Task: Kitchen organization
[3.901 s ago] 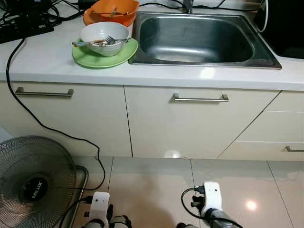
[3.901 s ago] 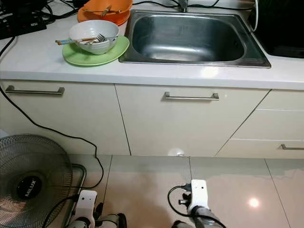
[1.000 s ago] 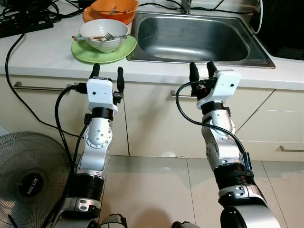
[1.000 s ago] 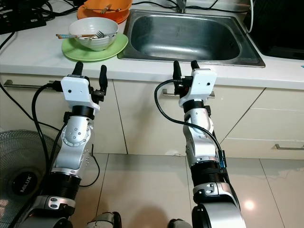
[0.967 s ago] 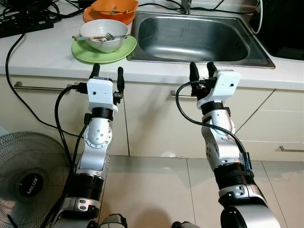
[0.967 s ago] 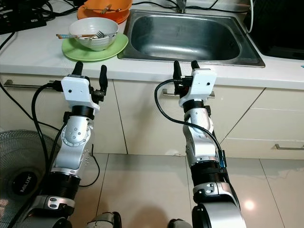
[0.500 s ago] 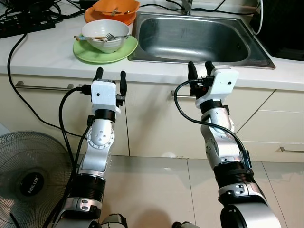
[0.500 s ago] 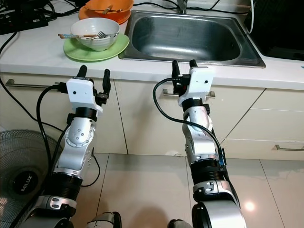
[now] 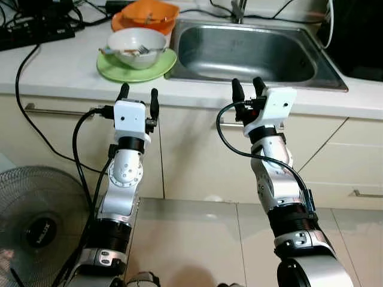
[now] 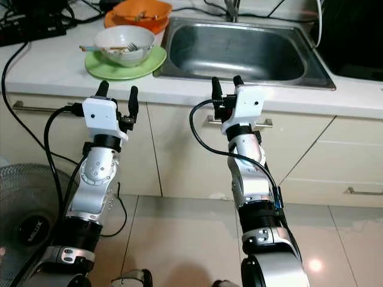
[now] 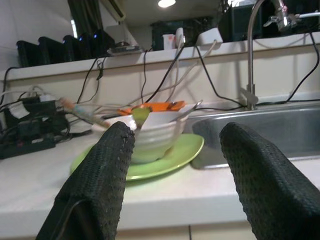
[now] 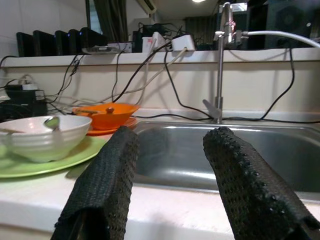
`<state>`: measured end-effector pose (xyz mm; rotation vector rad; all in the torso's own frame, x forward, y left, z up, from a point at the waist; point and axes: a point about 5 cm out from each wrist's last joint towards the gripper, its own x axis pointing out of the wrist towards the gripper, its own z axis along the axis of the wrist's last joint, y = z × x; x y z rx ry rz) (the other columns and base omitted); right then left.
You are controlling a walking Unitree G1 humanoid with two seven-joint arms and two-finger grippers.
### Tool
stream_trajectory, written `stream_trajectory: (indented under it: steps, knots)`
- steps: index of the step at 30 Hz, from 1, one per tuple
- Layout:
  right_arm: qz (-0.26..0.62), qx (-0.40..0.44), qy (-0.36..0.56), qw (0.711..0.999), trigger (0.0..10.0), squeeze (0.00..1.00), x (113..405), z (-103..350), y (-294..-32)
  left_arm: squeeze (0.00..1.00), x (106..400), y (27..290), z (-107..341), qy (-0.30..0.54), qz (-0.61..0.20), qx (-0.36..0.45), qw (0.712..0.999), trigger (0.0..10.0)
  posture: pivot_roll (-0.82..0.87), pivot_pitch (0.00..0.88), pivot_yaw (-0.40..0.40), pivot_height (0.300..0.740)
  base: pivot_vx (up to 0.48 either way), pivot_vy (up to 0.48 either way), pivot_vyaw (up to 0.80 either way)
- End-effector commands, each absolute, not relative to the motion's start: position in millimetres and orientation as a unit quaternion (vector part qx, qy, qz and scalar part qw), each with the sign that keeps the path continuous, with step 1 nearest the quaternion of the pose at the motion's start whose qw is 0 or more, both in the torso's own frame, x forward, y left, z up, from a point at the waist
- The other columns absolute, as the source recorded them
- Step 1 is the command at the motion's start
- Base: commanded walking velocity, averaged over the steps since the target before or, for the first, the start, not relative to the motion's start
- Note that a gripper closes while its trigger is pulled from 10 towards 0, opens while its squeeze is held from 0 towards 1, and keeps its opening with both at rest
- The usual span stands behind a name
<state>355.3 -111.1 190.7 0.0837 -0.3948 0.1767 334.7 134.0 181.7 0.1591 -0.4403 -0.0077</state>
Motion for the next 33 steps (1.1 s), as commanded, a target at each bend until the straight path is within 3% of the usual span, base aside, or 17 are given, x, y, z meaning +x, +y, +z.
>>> stream_trajectory:
  steps: [1, 33]
  knots:
    - [0.085, 0.045, -0.201, 0.975, 10.0, 0.00, 354.3, 193.2, -114.0, 0.00, 335.1, 130.0, 187.1, -0.226, -0.013, 0.081, 0.971, 10.0, 0.13, 0.079, -0.044, 0.740, 0.307, 0.000, 0.00]
    - [0.088, 0.051, -0.202, 0.974, 10.0, 0.00, 353.6, 192.9, -112.6, 0.00, 334.2, 129.9, 190.9, -0.234, -0.014, 0.085, 0.968, 10.0, 0.14, 0.092, -0.043, 0.740, 0.301, 0.000, 0.00]
